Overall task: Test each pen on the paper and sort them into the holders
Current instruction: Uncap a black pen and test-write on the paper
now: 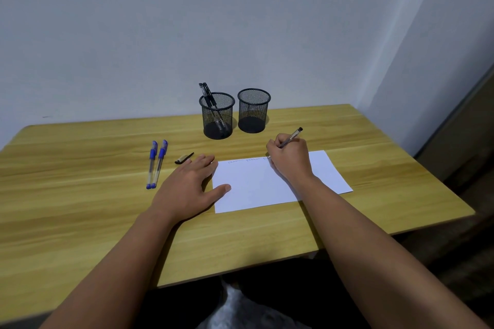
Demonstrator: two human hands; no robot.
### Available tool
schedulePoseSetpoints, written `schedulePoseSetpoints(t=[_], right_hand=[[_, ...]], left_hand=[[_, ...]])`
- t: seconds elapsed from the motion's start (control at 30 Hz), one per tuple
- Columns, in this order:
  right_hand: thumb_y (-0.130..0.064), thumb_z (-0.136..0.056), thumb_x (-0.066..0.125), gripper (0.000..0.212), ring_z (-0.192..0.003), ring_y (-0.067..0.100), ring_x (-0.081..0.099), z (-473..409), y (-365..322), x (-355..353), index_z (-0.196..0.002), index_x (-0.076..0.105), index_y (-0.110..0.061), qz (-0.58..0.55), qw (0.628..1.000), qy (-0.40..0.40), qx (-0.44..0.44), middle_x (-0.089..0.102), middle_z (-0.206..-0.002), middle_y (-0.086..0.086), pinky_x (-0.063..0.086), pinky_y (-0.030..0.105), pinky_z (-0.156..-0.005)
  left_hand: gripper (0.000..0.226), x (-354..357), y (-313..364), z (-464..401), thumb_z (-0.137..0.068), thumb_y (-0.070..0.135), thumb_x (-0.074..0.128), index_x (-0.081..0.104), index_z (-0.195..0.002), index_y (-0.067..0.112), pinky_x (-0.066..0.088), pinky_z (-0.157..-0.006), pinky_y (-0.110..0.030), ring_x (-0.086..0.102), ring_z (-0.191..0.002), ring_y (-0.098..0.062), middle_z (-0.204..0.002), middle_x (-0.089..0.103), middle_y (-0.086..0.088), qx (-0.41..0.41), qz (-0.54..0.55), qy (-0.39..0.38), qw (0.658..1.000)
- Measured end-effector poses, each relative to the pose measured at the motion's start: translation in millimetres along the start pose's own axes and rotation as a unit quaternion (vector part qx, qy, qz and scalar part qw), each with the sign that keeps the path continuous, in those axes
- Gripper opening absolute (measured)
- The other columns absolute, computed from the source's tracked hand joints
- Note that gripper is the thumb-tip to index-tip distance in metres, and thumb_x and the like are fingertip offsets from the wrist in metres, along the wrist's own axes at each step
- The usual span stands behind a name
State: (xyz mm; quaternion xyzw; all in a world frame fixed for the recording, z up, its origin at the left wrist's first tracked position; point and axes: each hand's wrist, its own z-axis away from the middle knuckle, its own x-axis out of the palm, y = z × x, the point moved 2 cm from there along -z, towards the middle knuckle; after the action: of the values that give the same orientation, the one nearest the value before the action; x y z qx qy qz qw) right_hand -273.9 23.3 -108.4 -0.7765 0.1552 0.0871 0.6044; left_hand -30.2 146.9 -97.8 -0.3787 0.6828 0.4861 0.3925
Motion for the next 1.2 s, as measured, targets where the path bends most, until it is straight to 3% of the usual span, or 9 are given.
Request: schedulePoseSetpoints(t=[0.17,0.43,0.57,1.1,1.2], right_hand=[[-0.012,-0.093,0.063,0.042,-0.054,0.023,0.037,0.8,-2.3,-3.9,-0.064,0.037,0.002,0.023,1.0,0.016,-0.009,0.035,-0.057,0.009,0.036,0.03,-0.054],[-0.014,-0.086,0.061,0.043,-0.055,0.023,0.037,2.0,-2.9,-2.4,-0.055,0.032,-0.02,0.036,0.999,0.013,-0.012,0.03,-0.05,-0.007,0.035,0.031,-0.054],[-0.014,-0.088,0.061,0.047,-0.053,0.023,0.033,2.0,-2.9,-2.3,-0.052,0.032,-0.023,0.04,0.999,0.016,-0.017,0.027,-0.047,-0.011,0.033,0.033,-0.052],[-0.004,-0.092,0.061,0.052,-0.055,0.021,0.031,8.6,-14.5,-8.2,-0.055,0.028,-0.02,0.051,0.998,0.035,0.002,0.027,-0.048,-0.011,0.031,0.03,-0.054],[-0.004,-0.093,0.061,0.053,-0.058,0.021,0.032,10.1,-19.0,-9.7,-0.054,0.028,-0.021,0.066,0.997,0.037,-0.004,0.029,-0.052,-0.004,0.031,0.031,-0.056]], left_hand=[[0.079,0.3,0.3,-0.6,-0.091,0.069,0.049,0.038,-0.154,0.023,0.016,-0.123,-0.033,0.019,-0.153,-0.009,-0.163,0.03,0.007,0.002,-0.002,-0.001,1.0],[0.088,0.8,0.1,-0.3,-0.085,0.077,0.04,0.039,-0.154,0.024,0.015,-0.124,-0.032,0.018,-0.153,-0.007,-0.163,0.029,0.009,-0.006,0.004,-0.005,1.0],[0.082,1.0,0.6,0.0,-0.089,0.073,0.047,0.039,-0.154,0.024,0.016,-0.124,-0.032,0.018,-0.153,-0.007,-0.163,0.03,0.008,-0.003,0.004,0.002,1.0],[0.078,1.2,2.2,-0.2,-0.091,0.068,0.051,0.038,-0.154,0.024,0.016,-0.124,-0.032,0.018,-0.153,-0.007,-0.164,0.029,0.009,-0.006,0.002,0.004,1.0],[0.078,1.5,1.2,-0.2,-0.091,0.069,0.051,0.039,-0.154,0.024,0.016,-0.124,-0.032,0.018,-0.153,-0.007,-0.164,0.029,0.009,-0.005,-0.001,0.007,1.0]])
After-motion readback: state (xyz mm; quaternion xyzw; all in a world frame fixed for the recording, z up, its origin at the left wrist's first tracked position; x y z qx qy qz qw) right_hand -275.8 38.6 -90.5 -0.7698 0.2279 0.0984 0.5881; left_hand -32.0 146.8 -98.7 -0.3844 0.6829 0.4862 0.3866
